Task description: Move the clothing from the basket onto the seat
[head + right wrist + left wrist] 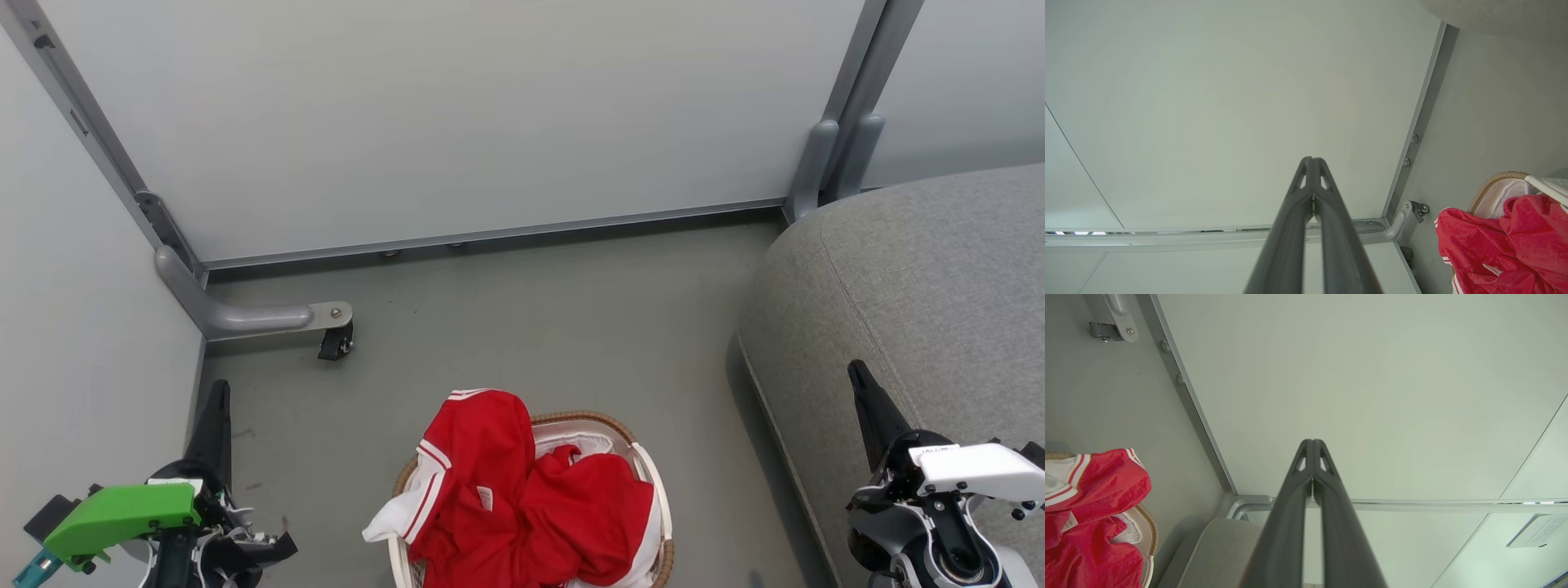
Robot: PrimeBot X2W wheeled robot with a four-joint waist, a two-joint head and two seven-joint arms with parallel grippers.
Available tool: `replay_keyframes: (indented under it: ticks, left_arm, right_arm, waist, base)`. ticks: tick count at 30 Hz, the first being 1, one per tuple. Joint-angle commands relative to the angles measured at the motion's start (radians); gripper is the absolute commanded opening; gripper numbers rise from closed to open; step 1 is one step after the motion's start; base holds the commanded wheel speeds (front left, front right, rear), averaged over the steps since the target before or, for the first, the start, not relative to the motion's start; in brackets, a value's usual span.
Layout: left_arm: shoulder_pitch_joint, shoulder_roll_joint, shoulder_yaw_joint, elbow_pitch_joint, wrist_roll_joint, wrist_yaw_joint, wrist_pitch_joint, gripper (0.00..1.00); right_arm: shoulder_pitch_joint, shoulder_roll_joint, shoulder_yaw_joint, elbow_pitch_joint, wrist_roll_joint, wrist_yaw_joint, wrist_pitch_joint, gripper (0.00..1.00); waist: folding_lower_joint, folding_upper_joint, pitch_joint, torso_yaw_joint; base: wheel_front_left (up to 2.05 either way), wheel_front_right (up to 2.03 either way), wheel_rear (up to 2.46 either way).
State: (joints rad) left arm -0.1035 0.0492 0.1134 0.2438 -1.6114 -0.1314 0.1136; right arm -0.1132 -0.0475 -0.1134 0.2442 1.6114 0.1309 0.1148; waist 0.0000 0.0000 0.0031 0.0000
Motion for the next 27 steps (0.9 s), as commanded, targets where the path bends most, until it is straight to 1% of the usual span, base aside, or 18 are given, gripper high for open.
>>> replay_keyframes:
  ticks: [1, 27]
  left_arm:
    - [-0.011, 0.001, 0.001, -0.001, -0.003, 0.002, 0.004, 0.00]
    - [-0.011, 0.002, 0.001, 0.000, -0.003, 0.002, 0.004, 0.00]
  right_arm:
    - [0.011, -0.006, -0.002, -0.002, 0.003, 0.000, 0.001, 0.00]
    - [0.011, -0.006, -0.002, -0.002, 0.003, 0.000, 0.001, 0.00]
  waist:
    - [0.0000, 0.0000, 0.000, 0.000]
    - [0.0000, 0.0000, 0.000, 0.000]
  base:
    - [0.00, 0.00, 0.00]
    - [0.00, 0.00, 0.00]
